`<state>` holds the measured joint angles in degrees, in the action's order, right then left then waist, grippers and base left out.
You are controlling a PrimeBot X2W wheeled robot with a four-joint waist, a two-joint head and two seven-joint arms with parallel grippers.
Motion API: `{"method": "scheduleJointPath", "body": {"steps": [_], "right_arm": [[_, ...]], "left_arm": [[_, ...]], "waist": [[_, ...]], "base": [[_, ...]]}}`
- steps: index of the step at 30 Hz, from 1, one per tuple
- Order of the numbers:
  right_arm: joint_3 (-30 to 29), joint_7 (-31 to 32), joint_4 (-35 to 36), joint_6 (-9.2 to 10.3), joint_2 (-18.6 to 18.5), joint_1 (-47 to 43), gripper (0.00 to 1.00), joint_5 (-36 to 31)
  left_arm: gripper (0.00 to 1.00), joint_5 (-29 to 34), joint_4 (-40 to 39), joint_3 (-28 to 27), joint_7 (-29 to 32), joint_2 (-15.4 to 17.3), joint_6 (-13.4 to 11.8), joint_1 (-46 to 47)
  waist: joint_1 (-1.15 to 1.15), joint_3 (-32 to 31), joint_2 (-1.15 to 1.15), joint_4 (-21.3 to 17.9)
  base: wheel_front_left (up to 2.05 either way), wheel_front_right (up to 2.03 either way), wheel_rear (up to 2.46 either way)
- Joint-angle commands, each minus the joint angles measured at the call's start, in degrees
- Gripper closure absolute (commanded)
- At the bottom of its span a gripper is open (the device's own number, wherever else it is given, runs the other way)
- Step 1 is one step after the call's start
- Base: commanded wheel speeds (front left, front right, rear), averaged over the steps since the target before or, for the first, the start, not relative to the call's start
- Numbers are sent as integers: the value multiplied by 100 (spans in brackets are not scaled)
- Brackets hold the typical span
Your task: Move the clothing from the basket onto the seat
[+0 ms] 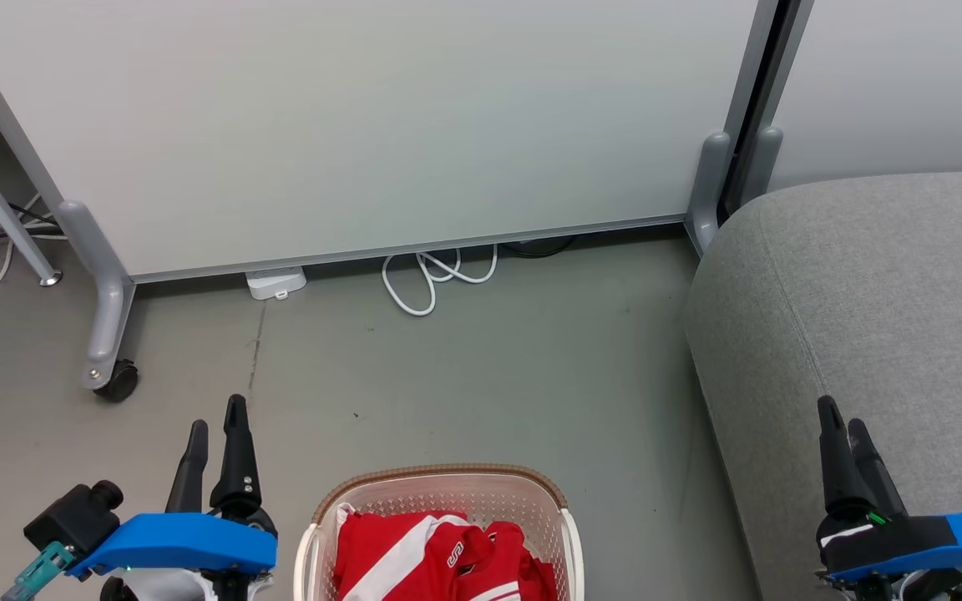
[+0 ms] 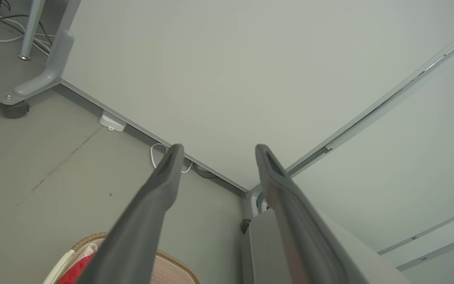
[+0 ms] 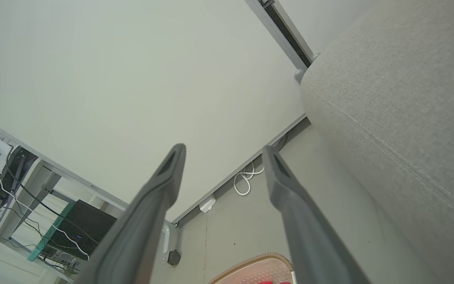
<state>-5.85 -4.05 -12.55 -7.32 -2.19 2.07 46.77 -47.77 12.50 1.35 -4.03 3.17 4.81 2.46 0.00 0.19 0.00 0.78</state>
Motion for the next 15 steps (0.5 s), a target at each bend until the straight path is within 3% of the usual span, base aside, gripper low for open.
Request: {"method": "scheduleJointPath", "body": {"steps": [1, 15], "right_arm": [[6, -54, 102, -14, -49, 21, 0, -234], [10, -299, 81, -15, -59, -40, 0, -1460]], "left_arm": [[0, 232, -107, 54, -57, 53, -43, 50], [0, 1323, -133, 342, -302, 154, -186, 17]], "waist": [[0, -1, 0, 1], [0, -30, 0, 33]], "base": [[0, 0, 0], [0, 0, 0]]}}
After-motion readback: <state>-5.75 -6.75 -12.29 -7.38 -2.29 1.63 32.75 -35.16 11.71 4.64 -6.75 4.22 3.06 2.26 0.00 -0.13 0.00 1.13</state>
